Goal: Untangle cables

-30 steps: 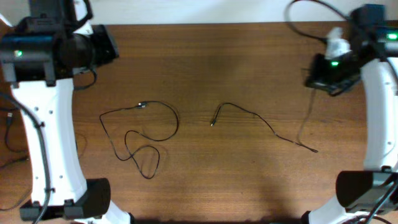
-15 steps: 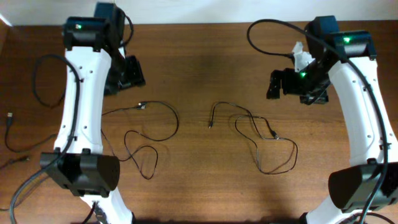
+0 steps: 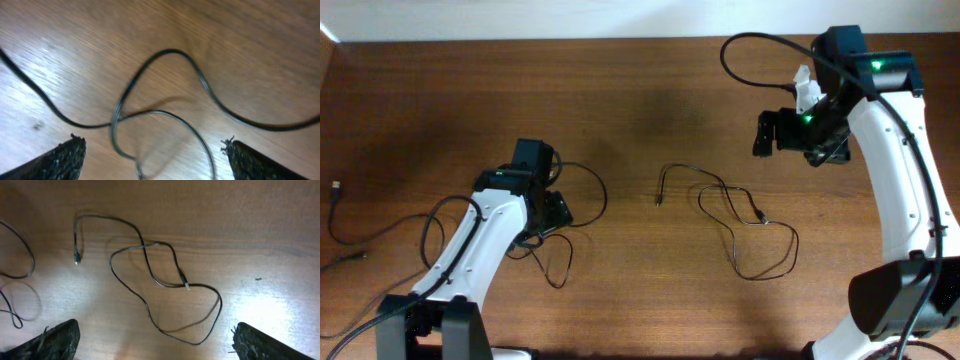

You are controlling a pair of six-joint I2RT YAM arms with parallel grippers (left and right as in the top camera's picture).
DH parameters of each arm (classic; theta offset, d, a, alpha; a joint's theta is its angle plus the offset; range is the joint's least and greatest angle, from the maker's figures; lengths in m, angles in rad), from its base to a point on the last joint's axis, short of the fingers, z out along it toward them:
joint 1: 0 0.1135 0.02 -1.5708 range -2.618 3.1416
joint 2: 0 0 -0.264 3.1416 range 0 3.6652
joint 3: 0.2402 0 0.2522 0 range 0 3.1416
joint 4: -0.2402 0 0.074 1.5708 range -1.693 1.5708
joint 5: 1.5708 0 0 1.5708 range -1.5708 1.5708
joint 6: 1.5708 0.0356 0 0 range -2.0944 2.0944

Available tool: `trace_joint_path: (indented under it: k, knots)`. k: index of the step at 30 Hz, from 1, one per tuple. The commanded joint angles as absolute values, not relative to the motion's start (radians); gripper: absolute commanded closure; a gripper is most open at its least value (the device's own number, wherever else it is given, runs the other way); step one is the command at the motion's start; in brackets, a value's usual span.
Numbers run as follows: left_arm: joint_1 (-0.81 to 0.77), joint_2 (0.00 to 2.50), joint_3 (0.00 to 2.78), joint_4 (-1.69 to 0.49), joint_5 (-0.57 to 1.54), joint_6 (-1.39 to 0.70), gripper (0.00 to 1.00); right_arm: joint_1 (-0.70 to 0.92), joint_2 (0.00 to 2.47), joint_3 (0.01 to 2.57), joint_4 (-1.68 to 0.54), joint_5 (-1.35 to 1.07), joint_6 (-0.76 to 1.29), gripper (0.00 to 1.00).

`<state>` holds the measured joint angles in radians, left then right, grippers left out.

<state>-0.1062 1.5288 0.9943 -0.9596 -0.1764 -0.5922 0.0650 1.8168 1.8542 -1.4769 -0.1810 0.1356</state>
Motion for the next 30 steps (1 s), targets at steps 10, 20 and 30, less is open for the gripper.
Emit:
trace_joint_path:
  k: [10,20,30]
  knots:
    - [-0.044,1.527,0.981,-0.784,-0.417,-0.297,0.11,0.065,1.822,1.776,-1.432,-0.172,0.139,0.01]
    - [-0.041,1.509,1.011,-0.915,-0.453,-0.327,0.01,0.065,1.822,1.776,-1.428,-0.187,0.2,0.01]
    - [-0.018,1.511,0.962,-0.863,-0.583,-0.477,0.01,0.065,1.822,1.776,-1.436,-0.187,0.199,0.01]
